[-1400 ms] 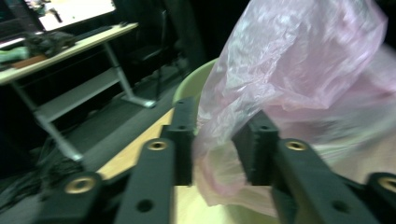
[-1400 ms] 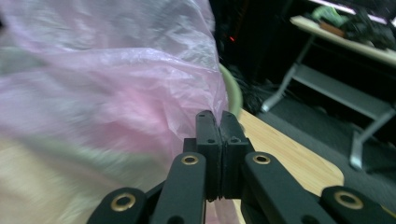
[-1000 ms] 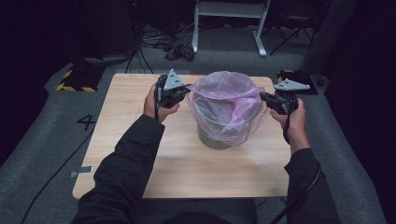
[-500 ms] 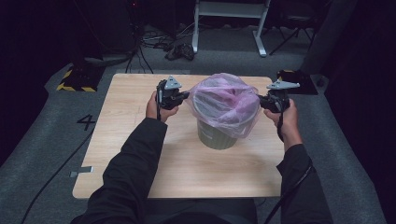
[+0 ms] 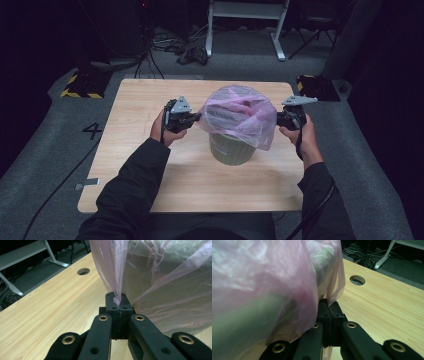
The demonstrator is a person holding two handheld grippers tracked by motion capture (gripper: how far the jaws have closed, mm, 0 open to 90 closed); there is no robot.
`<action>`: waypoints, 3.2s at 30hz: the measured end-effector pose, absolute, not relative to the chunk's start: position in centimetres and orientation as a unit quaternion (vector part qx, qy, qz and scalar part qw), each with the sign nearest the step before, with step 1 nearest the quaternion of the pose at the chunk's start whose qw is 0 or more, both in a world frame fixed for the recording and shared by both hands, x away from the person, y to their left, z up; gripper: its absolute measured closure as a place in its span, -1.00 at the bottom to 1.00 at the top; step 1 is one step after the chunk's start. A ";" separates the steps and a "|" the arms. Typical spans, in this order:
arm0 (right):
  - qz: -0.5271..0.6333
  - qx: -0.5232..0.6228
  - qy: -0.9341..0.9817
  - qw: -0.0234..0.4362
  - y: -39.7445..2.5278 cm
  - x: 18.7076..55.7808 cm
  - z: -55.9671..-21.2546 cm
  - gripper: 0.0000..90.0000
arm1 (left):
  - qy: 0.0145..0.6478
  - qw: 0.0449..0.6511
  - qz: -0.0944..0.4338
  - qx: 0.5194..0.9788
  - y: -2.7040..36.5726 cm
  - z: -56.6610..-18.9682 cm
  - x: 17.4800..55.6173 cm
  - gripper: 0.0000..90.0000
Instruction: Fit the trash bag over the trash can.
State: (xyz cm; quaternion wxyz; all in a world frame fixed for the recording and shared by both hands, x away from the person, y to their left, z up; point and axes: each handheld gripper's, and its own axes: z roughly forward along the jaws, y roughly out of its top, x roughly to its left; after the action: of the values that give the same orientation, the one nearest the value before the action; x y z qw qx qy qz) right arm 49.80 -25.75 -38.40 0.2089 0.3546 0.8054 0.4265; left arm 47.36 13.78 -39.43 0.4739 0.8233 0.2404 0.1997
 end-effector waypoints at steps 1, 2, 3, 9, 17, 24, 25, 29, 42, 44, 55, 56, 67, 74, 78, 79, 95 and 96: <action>0.422 0.352 0.807 0.215 -25.8 49.5 -38.3 0.99 | 0.240 0.474 0.204 0.822 14.1 -39.4 47.0 1.00; 0.420 0.350 0.808 0.219 -25.8 49.3 -38.3 0.96 | 0.241 0.475 0.209 0.820 14.4 -39.3 46.8 1.00; 0.418 0.348 0.809 0.225 -25.9 49.1 -38.2 0.94 | 0.241 0.479 0.210 0.817 14.8 -39.2 46.5 0.99; 0.415 0.346 0.803 0.252 -27.3 47.7 -37.5 0.49 | 0.270 0.498 0.217 0.795 17.1 -38.2 44.8 0.30; 0.391 0.345 0.810 0.269 -29.1 46.4 -36.9 -0.26 | 0.224 0.504 0.213 0.806 17.2 -37.6 41.4 -0.40; 0.402 0.322 0.816 0.261 -28.8 45.8 -36.1 0.33 | 0.175 0.520 0.201 0.811 14.6 -36.9 39.6 -0.57; 0.402 0.314 0.820 0.258 -28.6 45.6 -36.1 0.46 | 0.170 0.520 0.205 0.812 14.2 -36.9 39.4 -0.57; 0.399 0.298 0.831 0.246 -28.0 45.0 -36.4 0.54 | 0.160 0.526 0.212 0.808 13.3 -37.0 38.8 -0.57; 0.389 0.278 0.845 0.241 -28.2 43.4 -36.0 -0.33 | 0.207 0.507 0.251 0.798 12.3 -37.9 40.3 -0.13; 0.396 0.288 0.836 0.247 -28.9 43.2 -35.6 -0.39 | 0.207 0.508 0.256 0.796 12.4 -37.8 40.6 0.09; 0.450 0.268 0.811 0.263 -30.6 41.0 -32.4 -0.32 | 0.217 0.523 0.235 0.790 12.8 -38.3 41.1 -0.26; 0.454 0.267 0.806 0.271 -30.1 41.0 -32.0 -0.29 | 0.216 0.523 0.238 0.789 12.7 -38.3 41.0 -0.35; 0.436 0.263 0.824 0.249 -24.1 44.9 -29.3 -0.35 | 0.226 0.526 0.244 0.782 12.9 -38.4 42.2 -0.40; 0.421 0.271 0.838 0.217 -23.1 47.3 -30.3 0.14 | 0.243 0.542 0.221 0.774 13.9 -38.7 43.6 -0.45; 0.418 0.273 0.844 0.195 -23.0 48.0 -30.6 0.72 | 0.242 0.530 0.240 0.776 13.9 -38.6 44.3 -0.46; 0.415 0.273 0.847 0.191 -22.9 48.1 -30.7 0.79 | 0.240 0.523 0.256 0.777 13.9 -38.7 44.3 -0.45; 0.438 0.281 0.828 0.209 -22.5 48.5 -30.6 1.00 | 0.292 0.550 0.195 0.758 14.6 -38.9 48.4 -0.33; 0.442 0.284 0.825 0.208 -22.5 48.6 -30.6 1.00 | 0.288 0.547 0.199 0.760 14.4 -39.0 48.5 -0.12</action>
State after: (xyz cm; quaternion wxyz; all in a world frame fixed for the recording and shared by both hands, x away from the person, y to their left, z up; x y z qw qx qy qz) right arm 48.59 -22.53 -30.58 0.2078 0.2837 0.8255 0.4415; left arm 48.49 14.43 -38.96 0.5470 0.7603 0.2881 0.1992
